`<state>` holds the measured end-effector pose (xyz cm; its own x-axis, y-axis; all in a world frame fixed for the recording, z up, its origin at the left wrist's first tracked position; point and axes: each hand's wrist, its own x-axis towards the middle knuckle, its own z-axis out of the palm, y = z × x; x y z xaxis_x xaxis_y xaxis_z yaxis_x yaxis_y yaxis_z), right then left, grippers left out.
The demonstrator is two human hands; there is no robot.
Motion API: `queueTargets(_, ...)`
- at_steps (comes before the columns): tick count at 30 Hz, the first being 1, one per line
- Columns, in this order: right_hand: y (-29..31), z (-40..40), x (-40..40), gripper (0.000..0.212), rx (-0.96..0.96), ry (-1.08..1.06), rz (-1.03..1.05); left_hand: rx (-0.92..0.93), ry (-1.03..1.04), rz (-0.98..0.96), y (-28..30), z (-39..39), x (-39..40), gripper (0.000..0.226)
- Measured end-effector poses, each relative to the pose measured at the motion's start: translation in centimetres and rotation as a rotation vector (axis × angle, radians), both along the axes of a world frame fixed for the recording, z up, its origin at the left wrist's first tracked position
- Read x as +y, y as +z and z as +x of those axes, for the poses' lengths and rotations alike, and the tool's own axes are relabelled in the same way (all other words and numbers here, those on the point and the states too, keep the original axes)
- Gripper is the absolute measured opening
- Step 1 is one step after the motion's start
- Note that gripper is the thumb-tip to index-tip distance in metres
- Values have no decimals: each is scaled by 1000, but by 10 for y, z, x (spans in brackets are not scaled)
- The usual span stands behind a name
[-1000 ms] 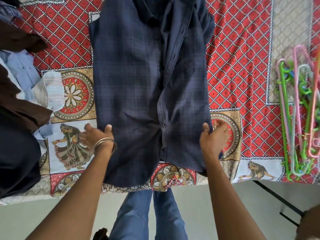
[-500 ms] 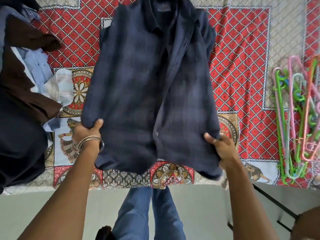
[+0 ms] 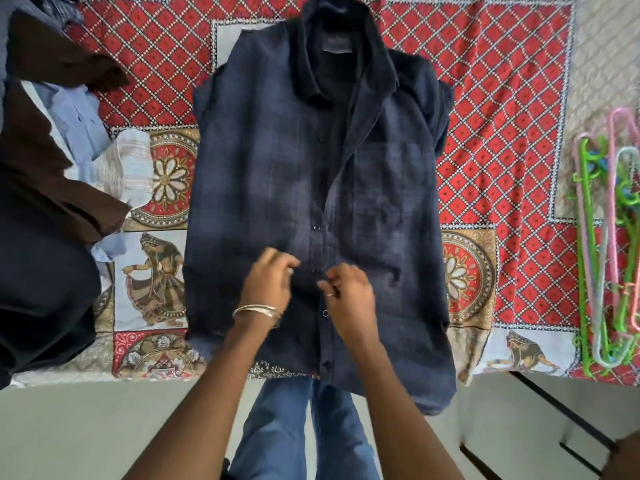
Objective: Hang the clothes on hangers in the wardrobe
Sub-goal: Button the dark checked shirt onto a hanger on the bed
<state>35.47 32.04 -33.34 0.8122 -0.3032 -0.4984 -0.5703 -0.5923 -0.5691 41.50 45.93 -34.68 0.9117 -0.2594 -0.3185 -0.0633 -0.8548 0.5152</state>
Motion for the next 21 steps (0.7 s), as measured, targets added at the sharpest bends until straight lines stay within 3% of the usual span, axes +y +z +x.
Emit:
queueTargets(2, -7, 15, 16, 27, 111, 29, -61, 162, 44, -117, -3, 4, -19, 23)
queueTargets(5, -16, 23, 24, 40, 314, 32, -280, 295, 171, -58, -19, 7, -26, 22)
queueTargets(7, -18, 15, 20, 37, 357, -14, -318, 340, 216, -37, -23, 5, -26, 20)
queueTargets(12, -22, 1, 4, 15, 158, -265, -159, 341, 208, 36, -23, 6, -35, 7)
queueTargets(15, -23, 3, 8, 8, 13, -297, -72, 351, 202, 73, -28, 10, -38, 4)
queueTargets(21, -30, 8, 21, 22, 24, -286, 5, 502, 412, -167, -24, 8, -40, 3)
